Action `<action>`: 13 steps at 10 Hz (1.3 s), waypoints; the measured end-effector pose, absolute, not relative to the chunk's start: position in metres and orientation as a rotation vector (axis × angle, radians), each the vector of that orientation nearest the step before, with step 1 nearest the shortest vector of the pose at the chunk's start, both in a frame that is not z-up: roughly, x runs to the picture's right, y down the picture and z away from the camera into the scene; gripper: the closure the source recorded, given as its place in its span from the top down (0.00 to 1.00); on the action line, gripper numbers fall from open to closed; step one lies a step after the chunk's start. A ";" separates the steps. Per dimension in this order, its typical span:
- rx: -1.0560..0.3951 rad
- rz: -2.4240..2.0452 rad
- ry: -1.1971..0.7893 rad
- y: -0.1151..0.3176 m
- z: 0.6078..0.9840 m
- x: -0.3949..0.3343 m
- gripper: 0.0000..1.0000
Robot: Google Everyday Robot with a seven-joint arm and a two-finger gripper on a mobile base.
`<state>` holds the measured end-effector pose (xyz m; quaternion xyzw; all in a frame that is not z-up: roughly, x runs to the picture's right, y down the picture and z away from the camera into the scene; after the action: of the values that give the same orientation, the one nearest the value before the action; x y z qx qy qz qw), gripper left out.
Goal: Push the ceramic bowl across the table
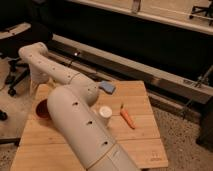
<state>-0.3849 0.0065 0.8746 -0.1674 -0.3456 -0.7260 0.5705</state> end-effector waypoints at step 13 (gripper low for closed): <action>-0.545 -1.740 -0.811 0.081 0.899 -0.369 0.80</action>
<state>-0.3691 0.0815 0.8990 -0.2296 -0.3414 -0.7327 0.5422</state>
